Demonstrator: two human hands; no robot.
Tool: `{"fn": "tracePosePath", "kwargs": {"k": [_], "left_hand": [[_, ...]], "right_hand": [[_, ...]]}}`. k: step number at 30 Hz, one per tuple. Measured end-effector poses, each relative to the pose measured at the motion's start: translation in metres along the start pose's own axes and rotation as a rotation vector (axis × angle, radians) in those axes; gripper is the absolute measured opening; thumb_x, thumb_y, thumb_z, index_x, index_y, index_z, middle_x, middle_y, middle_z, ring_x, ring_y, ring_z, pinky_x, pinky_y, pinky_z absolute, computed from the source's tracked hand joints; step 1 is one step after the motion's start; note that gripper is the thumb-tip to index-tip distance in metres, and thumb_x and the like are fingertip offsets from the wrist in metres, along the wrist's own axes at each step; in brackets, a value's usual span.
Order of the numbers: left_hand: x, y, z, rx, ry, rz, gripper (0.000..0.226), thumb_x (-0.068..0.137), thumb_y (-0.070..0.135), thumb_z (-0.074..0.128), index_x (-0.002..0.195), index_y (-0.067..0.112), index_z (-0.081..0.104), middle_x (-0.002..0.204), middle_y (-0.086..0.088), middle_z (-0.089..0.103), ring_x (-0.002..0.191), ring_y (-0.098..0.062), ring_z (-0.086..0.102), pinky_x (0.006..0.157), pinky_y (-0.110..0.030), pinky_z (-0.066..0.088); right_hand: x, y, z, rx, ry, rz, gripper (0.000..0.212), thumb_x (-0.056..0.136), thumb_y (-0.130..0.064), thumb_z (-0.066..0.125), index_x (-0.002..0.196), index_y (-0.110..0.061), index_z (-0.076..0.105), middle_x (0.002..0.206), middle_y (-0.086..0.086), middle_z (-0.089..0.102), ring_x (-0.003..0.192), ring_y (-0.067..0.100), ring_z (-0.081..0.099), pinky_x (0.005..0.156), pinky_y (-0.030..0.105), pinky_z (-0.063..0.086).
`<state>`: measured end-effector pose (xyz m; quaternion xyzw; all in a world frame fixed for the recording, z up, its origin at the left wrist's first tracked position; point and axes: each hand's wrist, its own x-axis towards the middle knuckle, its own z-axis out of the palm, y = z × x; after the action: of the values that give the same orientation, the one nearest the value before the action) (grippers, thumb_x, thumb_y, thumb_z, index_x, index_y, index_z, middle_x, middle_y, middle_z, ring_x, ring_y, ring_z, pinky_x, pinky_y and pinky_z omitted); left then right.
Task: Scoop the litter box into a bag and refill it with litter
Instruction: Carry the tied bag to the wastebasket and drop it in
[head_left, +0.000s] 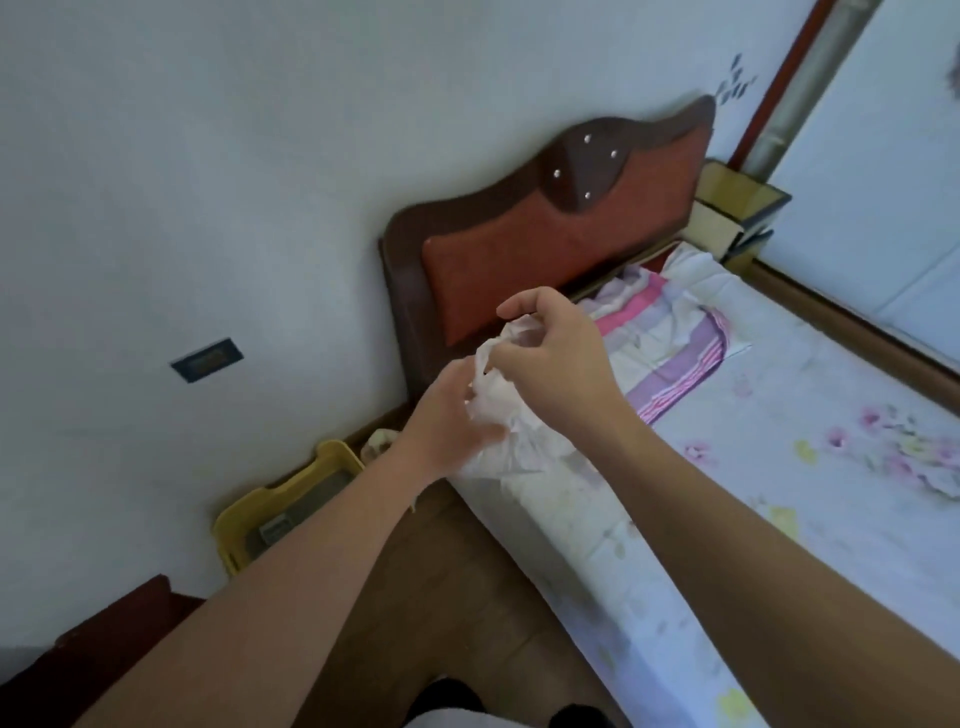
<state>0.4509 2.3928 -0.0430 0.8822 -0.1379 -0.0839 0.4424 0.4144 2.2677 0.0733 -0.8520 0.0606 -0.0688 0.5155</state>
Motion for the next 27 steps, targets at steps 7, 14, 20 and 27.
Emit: {"fn": "tracePosePath", "kwargs": {"k": [7,14,20,27], "left_hand": [[0.003,0.088,0.071,-0.010,-0.099,0.161,0.055,0.078,0.019,0.078,0.124,0.027,0.049,0.104,0.015,0.053,0.093,-0.004,0.053,0.070,-0.011,0.039],[0.005,0.159,0.153,-0.022,-0.257,0.313,0.055,0.072,0.023,0.081,0.119,0.029,0.052,0.112,0.009,0.060,0.098,-0.005,0.058,0.080,-0.013,0.045],[0.018,0.205,0.217,-0.056,-0.466,0.419,0.050,0.075,0.018,0.079,0.116,0.029,0.052,0.110,0.009,0.058,0.095,-0.002,0.055,0.073,-0.001,0.038],[0.035,0.241,0.270,-0.107,-0.772,0.637,0.049,0.076,0.018,0.078,0.102,0.045,0.047,0.105,0.011,0.054,0.089,-0.005,0.058,0.066,-0.012,0.037]], "right_hand": [[-0.042,0.032,-0.108,0.048,0.180,0.029,0.035,0.079,-0.008,0.063,0.105,-0.030,0.059,0.075,-0.013,0.056,0.067,0.002,0.054,0.059,0.015,0.039],[-0.086,0.067,-0.199,0.077,0.353,0.099,0.039,0.080,-0.007,0.065,0.109,-0.032,0.057,0.073,-0.012,0.055,0.064,0.000,0.054,0.059,0.016,0.041],[-0.111,0.089,-0.250,0.036,0.553,0.209,0.040,0.080,-0.006,0.064,0.109,-0.032,0.054,0.073,-0.011,0.057,0.064,-0.002,0.055,0.055,0.009,0.040],[-0.132,0.103,-0.275,0.002,0.850,0.333,0.038,0.082,0.000,0.062,0.113,-0.020,0.054,0.052,-0.019,0.052,0.052,-0.003,0.051,0.050,0.006,0.037]]}}
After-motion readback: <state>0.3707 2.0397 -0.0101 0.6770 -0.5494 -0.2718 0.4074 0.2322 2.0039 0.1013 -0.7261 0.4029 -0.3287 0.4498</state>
